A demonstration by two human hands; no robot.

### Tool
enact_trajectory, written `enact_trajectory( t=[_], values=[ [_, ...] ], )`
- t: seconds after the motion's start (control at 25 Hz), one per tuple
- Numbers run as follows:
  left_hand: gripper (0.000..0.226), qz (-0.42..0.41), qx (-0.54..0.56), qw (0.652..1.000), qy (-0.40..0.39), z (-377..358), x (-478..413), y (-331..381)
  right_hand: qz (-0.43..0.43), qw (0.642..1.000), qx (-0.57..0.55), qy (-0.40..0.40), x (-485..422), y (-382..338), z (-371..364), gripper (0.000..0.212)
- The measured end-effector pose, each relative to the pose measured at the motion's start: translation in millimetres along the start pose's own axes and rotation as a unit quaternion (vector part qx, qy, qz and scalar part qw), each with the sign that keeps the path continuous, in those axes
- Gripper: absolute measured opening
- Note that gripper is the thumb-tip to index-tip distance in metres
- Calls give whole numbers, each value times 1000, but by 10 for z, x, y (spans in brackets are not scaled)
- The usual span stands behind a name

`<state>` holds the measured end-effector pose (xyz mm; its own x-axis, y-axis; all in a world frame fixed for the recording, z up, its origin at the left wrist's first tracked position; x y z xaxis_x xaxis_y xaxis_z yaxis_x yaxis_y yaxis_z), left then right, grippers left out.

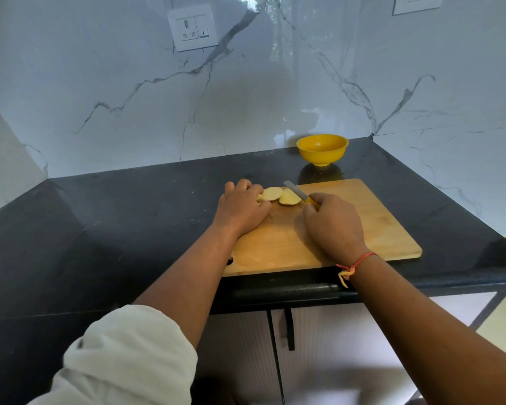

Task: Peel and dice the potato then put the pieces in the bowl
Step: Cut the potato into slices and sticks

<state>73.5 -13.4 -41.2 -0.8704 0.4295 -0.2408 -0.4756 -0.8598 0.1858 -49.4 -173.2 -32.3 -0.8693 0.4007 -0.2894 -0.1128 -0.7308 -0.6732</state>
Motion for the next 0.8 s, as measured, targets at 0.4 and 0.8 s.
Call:
enact_trajectory(
  t=[0.4,0.8],
  values=[
    [32,-76,-57,995,-20,119,-113,241,0,1000,25,1,11,-21,-24,30],
    [15,41,225,968,98,482,82,187,0,999,-14,28,46,-14,69,31]
  ],
)
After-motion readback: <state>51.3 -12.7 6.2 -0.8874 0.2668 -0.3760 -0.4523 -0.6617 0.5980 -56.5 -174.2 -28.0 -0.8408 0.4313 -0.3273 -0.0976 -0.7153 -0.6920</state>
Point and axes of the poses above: each hand's wrist, its own x-axis away from the middle knuckle, its own z-axis out of the back of the hand, y = z × x, the point moved 9 cm from there along -x, towards the middle knuckle, and after that the axes turned 2 degrees about -y, right-handed, at the moved point
